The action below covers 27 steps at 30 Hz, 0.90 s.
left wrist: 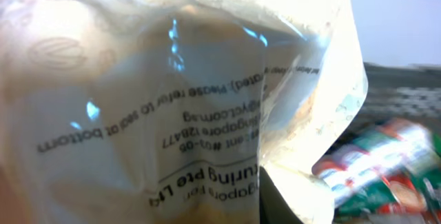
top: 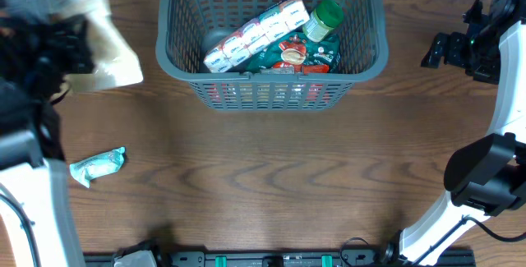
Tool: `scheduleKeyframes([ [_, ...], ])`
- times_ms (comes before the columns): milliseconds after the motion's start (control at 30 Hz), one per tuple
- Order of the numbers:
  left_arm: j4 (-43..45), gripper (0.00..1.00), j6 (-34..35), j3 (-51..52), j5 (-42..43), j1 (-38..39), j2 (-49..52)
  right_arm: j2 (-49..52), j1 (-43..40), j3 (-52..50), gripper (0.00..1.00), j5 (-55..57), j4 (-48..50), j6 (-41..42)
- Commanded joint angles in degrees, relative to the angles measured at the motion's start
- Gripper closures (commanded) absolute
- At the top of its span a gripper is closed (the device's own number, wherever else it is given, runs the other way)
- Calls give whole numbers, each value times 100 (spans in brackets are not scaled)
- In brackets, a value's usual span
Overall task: Pack container
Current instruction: 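Carry the beige pouch with the left gripper into the basket and release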
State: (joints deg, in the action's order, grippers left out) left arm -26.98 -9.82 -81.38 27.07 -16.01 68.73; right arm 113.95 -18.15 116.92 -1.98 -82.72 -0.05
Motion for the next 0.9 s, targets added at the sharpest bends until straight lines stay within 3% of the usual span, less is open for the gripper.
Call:
scheduleKeyframes([
  [0,380,93,-1497,-138,142,564,-304,-9,-9,13,1,-46,4,-138],
  [167,1497,94,-1606,-138,94,1285,-278,-9,-9,13,1,-203,-9,-136],
  [367,2581,94,-1606,-177,-13,1899,485,-9,-9,13,1,-302,-22,-136],
  [667,2380,94,-1606,-1069,-11,2435,2155,-9,-9,13,1,-302,-111,-133],
  [867,2142,94,-1609,-1145,-11,2697,2830,-9,-9,13,1,-302,-109,-136],
])
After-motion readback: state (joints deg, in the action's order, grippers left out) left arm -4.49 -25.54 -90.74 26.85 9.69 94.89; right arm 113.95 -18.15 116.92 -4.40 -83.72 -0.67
